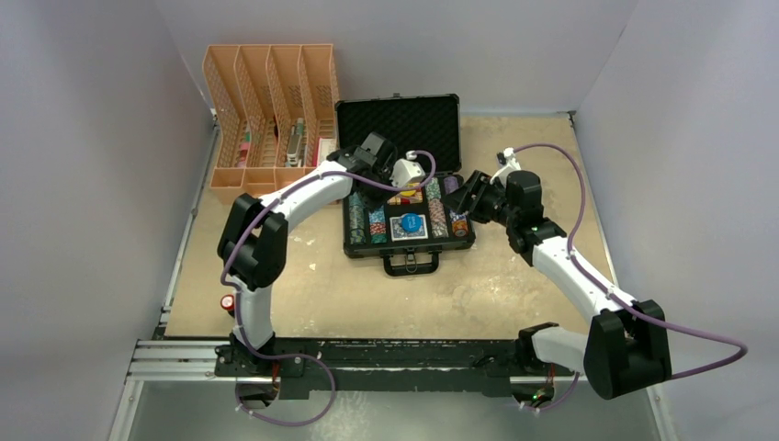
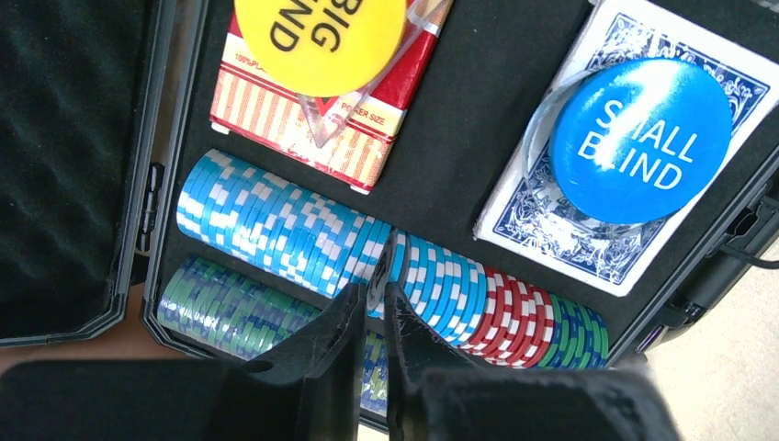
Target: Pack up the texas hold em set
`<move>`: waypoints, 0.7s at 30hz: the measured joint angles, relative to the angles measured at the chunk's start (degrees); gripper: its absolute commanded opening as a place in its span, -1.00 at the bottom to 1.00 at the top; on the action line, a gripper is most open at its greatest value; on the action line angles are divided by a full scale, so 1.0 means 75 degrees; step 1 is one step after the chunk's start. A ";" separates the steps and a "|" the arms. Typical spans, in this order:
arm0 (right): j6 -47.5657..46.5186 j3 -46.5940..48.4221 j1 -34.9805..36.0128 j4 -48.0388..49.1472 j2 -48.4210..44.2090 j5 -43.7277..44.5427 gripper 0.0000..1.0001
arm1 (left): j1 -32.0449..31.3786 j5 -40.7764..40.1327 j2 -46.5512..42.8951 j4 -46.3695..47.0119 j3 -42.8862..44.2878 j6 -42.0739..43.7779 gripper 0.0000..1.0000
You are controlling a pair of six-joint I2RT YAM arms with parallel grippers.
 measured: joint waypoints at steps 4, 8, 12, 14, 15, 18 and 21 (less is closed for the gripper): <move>-0.0117 0.0122 -0.0003 -0.0248 0.0000 0.0227 0.28 | 0.0009 -0.0032 0.0000 0.0003 0.0041 -0.0117 -0.51; -0.0239 0.0516 -0.0050 -0.0495 0.0000 0.0597 0.29 | 0.0050 0.0041 -0.0093 0.0015 0.0055 -0.0300 -0.42; -0.0382 0.1247 -0.0125 -0.0577 0.0274 0.0985 0.33 | 0.0152 0.0058 -0.0691 0.0338 -0.0085 -0.0819 -0.41; -0.0446 0.1679 -0.0195 -0.0530 0.0629 0.1090 0.37 | 0.0213 0.0000 -0.1239 0.0691 -0.0347 -0.1221 -0.40; -0.0501 0.1941 -0.0251 -0.0510 0.0906 0.1134 0.38 | 0.0245 -0.0105 -0.1582 0.0941 -0.0539 -0.1510 -0.40; -0.0694 0.2722 -0.0498 -0.0411 0.1906 0.1145 0.42 | 0.0268 -0.0790 -0.2771 0.1926 -0.1367 -0.2562 -0.32; -0.0953 0.3491 -0.0839 -0.0420 0.2940 0.1119 0.53 | 0.0280 -0.1463 -0.4048 0.2713 -0.2363 -0.3518 -0.20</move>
